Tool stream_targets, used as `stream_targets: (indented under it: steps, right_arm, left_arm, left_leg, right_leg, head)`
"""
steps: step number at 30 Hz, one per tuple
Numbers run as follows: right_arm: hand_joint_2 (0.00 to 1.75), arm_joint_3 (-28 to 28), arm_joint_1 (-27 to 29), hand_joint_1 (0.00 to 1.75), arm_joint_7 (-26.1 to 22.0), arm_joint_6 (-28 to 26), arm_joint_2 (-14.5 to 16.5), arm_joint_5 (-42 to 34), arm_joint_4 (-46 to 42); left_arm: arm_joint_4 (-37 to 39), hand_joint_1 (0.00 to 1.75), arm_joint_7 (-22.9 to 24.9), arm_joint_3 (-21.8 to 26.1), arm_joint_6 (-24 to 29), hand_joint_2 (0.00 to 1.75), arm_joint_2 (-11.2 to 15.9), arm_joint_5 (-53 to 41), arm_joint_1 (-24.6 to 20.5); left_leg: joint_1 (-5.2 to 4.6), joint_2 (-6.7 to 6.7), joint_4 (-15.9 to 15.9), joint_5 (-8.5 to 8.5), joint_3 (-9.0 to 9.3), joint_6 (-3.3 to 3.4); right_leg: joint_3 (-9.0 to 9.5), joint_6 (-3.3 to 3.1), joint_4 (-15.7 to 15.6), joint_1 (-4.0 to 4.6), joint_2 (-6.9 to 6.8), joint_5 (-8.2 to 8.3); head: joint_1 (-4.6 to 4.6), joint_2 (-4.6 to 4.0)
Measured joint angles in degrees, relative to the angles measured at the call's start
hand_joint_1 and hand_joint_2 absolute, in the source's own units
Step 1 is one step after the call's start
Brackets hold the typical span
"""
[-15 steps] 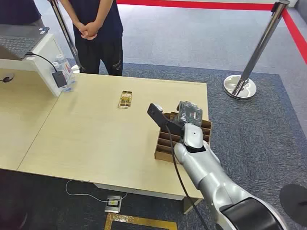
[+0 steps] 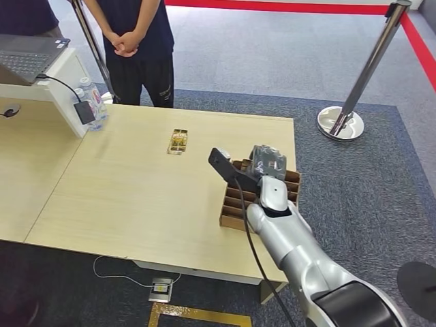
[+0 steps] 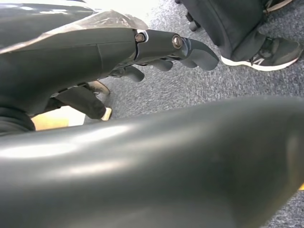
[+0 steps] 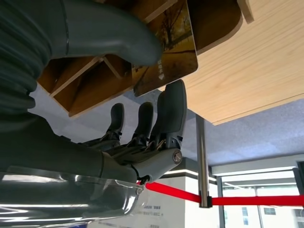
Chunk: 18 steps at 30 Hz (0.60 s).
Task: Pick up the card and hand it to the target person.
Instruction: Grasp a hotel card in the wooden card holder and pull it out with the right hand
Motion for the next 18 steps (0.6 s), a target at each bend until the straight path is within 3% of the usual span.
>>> stream_targets:
  steps: [18]
  right_arm:
    - [1.75, -1.36, 0.05, 1.04, -1.37, -0.49, -0.14, -0.02, 1.34]
  left_arm:
    - [0.0, 0.0, -1.67, 0.0, -0.32, 0.0, 0.01, 0.0, 0.07]
  left_leg:
    - [0.0, 0.0, 0.0, 0.0, 0.0, 0.0]
  right_leg:
    - [0.0, 0.0, 0.0, 0.0, 0.0, 0.0]
  head:
    - [0.0, 0.0]
